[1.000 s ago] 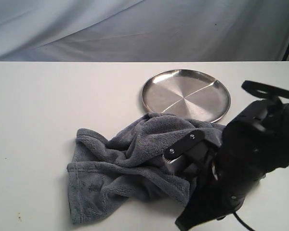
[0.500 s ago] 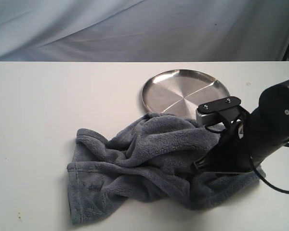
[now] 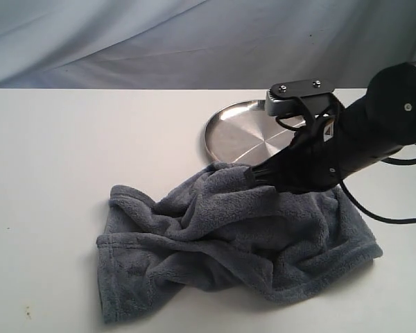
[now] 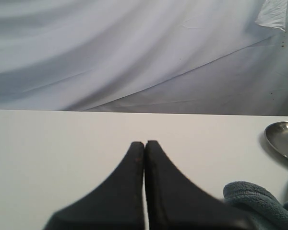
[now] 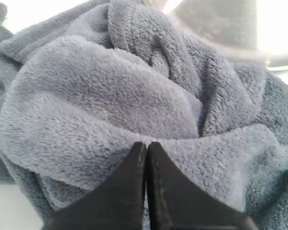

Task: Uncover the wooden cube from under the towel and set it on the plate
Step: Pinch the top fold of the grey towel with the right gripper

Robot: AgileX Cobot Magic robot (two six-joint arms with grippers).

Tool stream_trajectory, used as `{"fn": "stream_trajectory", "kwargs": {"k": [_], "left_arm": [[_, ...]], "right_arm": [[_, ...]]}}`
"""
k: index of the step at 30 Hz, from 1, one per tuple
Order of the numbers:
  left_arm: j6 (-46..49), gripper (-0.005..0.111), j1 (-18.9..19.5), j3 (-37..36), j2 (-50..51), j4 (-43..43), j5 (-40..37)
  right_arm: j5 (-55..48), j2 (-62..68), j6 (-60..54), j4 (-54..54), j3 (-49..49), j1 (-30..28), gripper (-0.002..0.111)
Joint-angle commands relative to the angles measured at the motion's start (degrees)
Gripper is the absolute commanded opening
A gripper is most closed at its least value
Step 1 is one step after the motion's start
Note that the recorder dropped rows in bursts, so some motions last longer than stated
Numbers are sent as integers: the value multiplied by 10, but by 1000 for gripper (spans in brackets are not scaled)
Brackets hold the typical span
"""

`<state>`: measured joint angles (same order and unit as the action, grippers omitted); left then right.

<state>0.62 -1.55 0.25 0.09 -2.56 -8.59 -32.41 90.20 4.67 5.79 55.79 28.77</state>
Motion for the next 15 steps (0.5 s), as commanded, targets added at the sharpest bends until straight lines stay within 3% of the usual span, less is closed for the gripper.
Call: {"fn": "stream_trajectory", "kwargs": {"k": [1,15], "left_arm": [[0,1,0,-3,-1,0,2],[-2,1,0,-3,-1,0,2]], "right_arm": [[24,-6,1,7,3,14,0],[4,-11,-4,-8,3,32,0]]}}
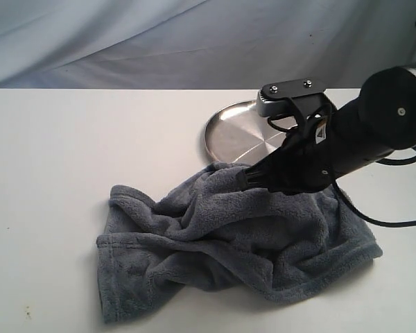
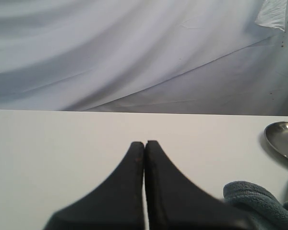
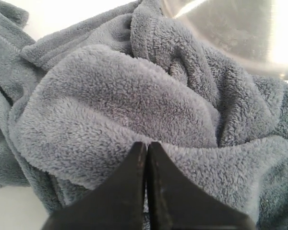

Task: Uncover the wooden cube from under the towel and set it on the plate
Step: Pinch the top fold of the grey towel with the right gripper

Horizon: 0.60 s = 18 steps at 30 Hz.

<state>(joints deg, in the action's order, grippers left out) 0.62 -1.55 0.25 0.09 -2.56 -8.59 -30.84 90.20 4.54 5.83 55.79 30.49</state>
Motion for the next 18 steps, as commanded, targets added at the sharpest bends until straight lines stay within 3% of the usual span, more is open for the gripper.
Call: {"fn": "stream_trajectory", "kwargs": {"k": [1,4,7,10,13,15,18], "left_arm": [[0,1,0,-3,-1,0,2],[1,1,0,-3,-1,0,2],[1,1,0,-3,-1,0,2],[1,1,0,-3,-1,0,2],[-1,1,0,-3,-1,0,2],[-1,1,0,-3,-1,0,2],[-1,1,0,-3,-1,0,2]], "right_arm": [[-16,-15,-5,-12,3,19,0],[-16,-32,-15,-18,3,32,2],[-16,-47,-31,-18,3,36,13],[-16,-54,-41,-18,3,36,30],[-23,-53,-57,-19,3,37,67],[-23,-53,-58,-19,3,37,77],[-8,-46,-58,-39,3,44,78]]}}
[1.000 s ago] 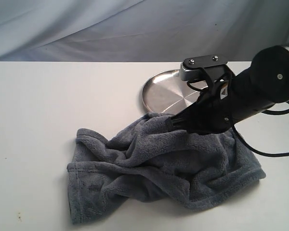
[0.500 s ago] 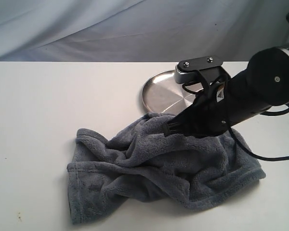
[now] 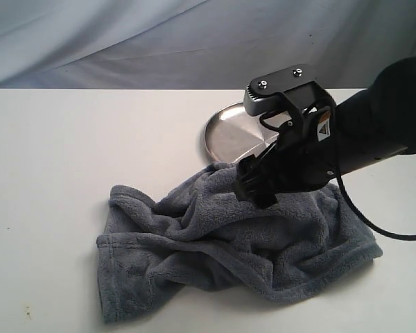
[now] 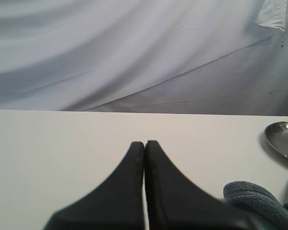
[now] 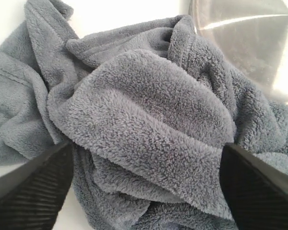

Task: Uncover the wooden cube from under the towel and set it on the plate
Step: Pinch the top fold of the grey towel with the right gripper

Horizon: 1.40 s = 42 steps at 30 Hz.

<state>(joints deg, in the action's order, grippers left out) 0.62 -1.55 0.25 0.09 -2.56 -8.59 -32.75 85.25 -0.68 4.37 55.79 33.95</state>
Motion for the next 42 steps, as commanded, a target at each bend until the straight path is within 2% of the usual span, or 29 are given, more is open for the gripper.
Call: {"fn": "stream_trajectory", "kwargs": {"k": [1,6,12,19,21,23,25,26,27,29,35,42], "left_arm": [[-1,1,0,-3,-1,0,2],[0,1,0,-3,-1,0,2],[-2,1,0,-3,-1,0,2],[-2,1,0,-3,-1,0,2],[0,1,0,-3,-1,0,2],[0,1,0,-3,-1,0,2],[0,1,0,-3,-1,0,2],[0,1,0,-3,-1,0,2],[-2,1,0,-3,-1,0,2],[-2,1,0,-3,-1,0,2],[-2,1,0,-3,-1,0,2],[-1,1,0,-3,-1,0,2]], "right_arm": [[26,11,-5,-44,3,9,78],[58,53,-5,-70,3,33,78],[102,94,1,-91,3,34,78],[92,132,13,-98,3,34,77],[76,138,13,-98,2,34,73],[60,140,15,-98,2,34,59],[44,140,16,-98,2,34,34],[41,140,16,-98,2,34,27],[34,136,16,-91,2,34,12],[23,115,16,-76,2,34,0],[25,5,11,-44,2,46,0],[114,-118,11,-16,2,49,0]]}}
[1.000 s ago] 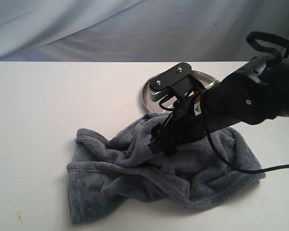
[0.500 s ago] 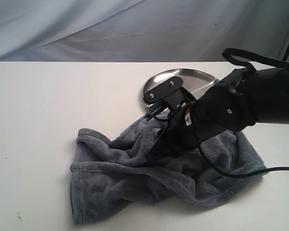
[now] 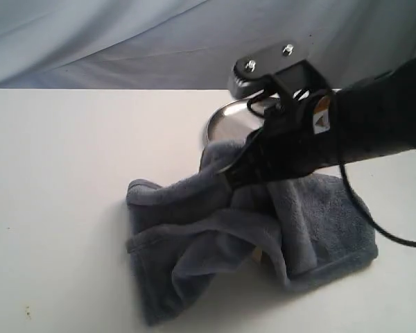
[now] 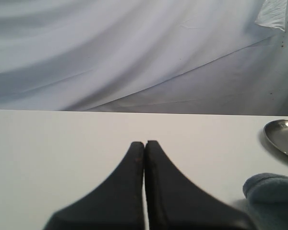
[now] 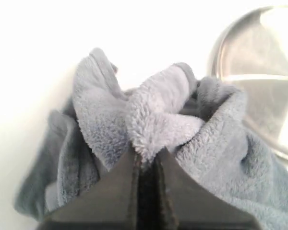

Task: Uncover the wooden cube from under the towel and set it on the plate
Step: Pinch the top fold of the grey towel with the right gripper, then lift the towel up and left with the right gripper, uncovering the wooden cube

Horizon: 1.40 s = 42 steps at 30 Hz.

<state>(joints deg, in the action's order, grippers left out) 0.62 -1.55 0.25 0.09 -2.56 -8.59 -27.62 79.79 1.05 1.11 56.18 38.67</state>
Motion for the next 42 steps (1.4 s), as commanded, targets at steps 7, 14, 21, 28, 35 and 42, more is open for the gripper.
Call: {"fn": "stream_trajectory", "kwargs": {"k": [7,14,21,28,35,42], "left_arm": [[-1,1,0,-3,-1,0,2],[-1,1,0,-3,-1,0,2],[0,1,0,-3,-1,0,2],[0,1,0,-3,-1,0,2],[-2,1,0,-3,-1,0,2],[-2,1,0,-3,-1,0,2]], "right_arm": [[190,-146,-6,56,-2,2,0],[319,-163,-6,69,7,31,0],[378,-146,-6,49,60,80,0],[391,-79,-7,40,118,112,0],[394,-5,-7,33,205,134,0],[394,47,-6,19,284,134,0]]}}
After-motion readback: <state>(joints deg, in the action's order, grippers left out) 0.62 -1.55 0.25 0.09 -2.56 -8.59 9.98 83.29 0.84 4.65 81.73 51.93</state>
